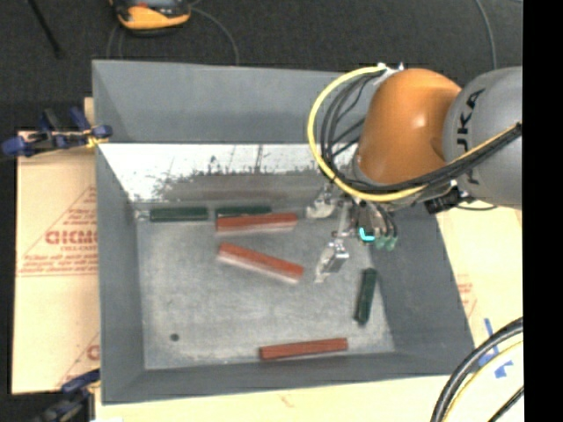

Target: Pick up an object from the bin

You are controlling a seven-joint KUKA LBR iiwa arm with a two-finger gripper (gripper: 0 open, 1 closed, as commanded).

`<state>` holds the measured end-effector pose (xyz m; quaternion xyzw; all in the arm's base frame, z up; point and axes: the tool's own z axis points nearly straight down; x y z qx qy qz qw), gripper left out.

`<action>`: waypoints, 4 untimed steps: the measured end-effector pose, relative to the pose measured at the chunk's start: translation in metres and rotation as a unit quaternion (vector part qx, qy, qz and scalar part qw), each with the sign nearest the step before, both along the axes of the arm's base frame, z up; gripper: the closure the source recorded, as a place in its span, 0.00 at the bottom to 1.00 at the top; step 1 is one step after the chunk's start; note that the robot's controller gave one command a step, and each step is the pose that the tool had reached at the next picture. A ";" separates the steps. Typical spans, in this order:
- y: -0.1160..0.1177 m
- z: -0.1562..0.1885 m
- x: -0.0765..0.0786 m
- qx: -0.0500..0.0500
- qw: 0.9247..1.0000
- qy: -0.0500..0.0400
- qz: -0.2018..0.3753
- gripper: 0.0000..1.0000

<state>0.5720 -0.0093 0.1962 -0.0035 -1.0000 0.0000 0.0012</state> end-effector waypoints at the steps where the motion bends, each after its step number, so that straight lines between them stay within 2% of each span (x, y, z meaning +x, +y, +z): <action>1: 0.000 0.003 0.002 0.000 1.000 -0.003 0.000 0.00; 2: 0.038 -0.075 0.014 0.001 1.000 -0.005 -0.027 0.00; 3: 0.050 -0.115 0.012 0.000 1.000 -0.001 -0.028 0.00; 4: 0.067 -0.075 0.029 0.001 0.999 -0.005 -0.043 0.00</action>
Offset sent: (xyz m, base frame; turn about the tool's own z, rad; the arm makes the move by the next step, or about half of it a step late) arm 0.0176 0.0623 -0.1262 0.0889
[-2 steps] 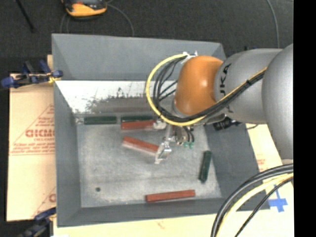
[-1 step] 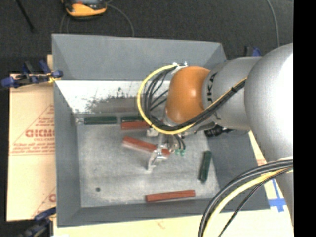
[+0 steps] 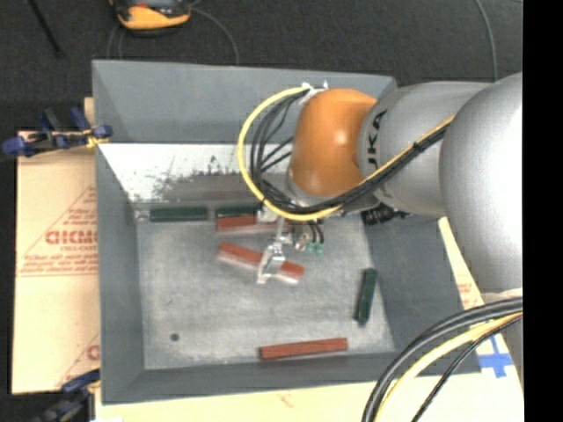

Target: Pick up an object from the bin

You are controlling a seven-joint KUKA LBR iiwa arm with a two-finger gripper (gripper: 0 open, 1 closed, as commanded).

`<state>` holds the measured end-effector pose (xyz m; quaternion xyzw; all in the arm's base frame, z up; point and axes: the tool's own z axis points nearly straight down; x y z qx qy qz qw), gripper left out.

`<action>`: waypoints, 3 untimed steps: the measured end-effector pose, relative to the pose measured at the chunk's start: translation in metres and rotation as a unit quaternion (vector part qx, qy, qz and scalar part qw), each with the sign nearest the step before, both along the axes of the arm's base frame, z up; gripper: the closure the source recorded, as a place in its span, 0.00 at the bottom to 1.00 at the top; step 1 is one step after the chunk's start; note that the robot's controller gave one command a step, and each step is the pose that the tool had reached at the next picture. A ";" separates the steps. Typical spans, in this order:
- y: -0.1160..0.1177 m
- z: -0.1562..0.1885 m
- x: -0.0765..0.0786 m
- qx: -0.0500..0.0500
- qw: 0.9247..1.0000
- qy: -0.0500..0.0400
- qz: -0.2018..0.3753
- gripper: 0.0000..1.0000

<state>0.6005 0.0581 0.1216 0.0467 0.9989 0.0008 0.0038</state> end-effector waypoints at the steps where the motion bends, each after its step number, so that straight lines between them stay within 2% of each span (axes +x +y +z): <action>1: 0.005 -0.046 -0.017 0.000 1.000 0.001 -0.009 0.00; 2: 0.004 -0.037 -0.014 0.000 1.000 0.001 -0.010 1.00; 3: 0.004 -0.037 -0.014 0.000 1.000 0.001 -0.010 1.00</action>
Offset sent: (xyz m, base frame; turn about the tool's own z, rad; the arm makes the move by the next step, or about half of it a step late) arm 0.0005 -0.0143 -0.0516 0.0940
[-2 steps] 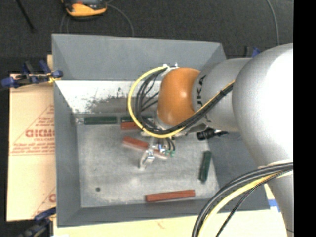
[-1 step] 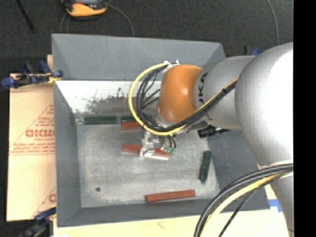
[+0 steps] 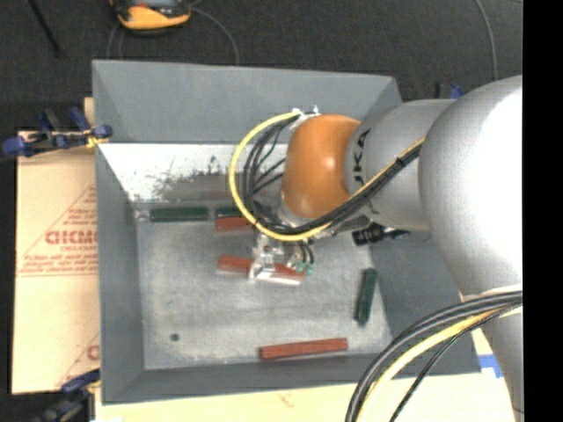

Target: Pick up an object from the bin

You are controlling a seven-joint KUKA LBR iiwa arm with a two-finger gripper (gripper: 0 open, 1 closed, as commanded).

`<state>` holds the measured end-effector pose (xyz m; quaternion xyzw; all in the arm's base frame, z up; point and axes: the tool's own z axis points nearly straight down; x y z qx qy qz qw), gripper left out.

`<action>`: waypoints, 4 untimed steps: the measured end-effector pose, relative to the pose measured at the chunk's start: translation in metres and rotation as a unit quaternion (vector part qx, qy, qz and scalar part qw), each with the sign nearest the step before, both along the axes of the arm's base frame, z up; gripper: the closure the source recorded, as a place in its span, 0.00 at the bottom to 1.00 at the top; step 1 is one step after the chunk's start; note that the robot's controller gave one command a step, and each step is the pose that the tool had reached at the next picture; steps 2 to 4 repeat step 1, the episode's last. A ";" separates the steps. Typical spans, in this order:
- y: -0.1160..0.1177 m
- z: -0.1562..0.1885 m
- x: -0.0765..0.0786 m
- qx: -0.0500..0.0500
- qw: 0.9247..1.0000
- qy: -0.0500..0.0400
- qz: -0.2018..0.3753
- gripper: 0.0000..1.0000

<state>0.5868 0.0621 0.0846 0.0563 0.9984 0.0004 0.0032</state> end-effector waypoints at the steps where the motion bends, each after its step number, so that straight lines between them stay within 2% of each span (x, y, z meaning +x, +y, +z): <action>1: 0.000 0.003 -0.002 0.000 1.000 0.002 0.000 1.00; 4: 0.000 0.003 -0.002 0.000 1.000 0.002 0.000 1.00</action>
Offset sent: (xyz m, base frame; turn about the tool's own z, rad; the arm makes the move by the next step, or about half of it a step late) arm 0.0000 0.0001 0.0426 0.0000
